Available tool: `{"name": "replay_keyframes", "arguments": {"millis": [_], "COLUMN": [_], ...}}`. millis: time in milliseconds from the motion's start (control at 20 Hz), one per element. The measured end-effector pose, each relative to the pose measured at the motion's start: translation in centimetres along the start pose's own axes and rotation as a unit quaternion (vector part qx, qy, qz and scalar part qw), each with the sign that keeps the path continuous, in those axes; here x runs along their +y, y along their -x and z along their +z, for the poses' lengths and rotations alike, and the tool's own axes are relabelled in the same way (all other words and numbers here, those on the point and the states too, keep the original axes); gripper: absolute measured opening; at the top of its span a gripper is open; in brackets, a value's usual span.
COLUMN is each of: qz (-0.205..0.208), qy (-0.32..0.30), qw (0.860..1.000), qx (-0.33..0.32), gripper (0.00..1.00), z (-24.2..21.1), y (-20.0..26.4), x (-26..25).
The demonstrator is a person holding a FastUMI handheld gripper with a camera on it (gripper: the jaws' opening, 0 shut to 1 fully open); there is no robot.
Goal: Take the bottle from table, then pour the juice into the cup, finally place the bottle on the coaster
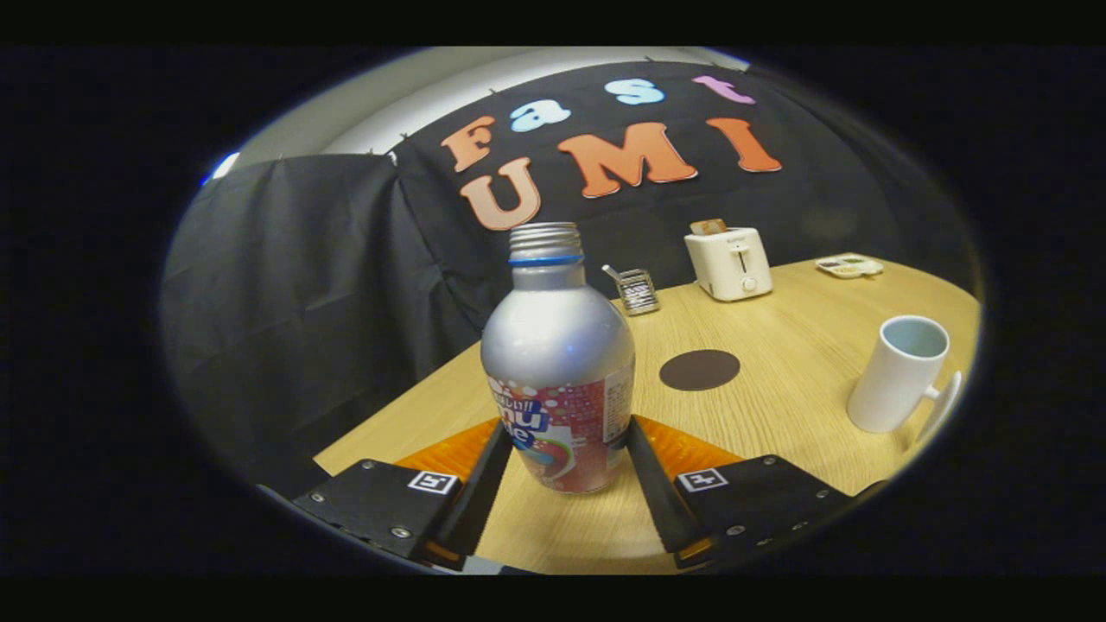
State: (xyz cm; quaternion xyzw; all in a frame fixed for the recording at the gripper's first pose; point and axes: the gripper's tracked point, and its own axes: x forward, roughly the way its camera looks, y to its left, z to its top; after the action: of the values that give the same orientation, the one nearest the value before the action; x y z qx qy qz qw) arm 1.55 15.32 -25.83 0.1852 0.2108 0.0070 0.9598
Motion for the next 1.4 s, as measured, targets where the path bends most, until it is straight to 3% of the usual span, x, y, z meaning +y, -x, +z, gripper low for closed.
{"name": "replay_keyframes", "arguments": {"millis": [450, 750, 1400], "qz": [-0.019, -0.018, 0.021], "qy": [-0.175, -0.284, -0.433], "qw": [0.984, 0.959, 0.901], "qx": [-0.001, 0.006, 0.003], "gripper": [0.76, 0.76, 0.76], "z": [1.2, 1.3, 3.1], "y": [1.7, 2.1, 3.5], "x": [-4.1, -6.2, -6.8]}}
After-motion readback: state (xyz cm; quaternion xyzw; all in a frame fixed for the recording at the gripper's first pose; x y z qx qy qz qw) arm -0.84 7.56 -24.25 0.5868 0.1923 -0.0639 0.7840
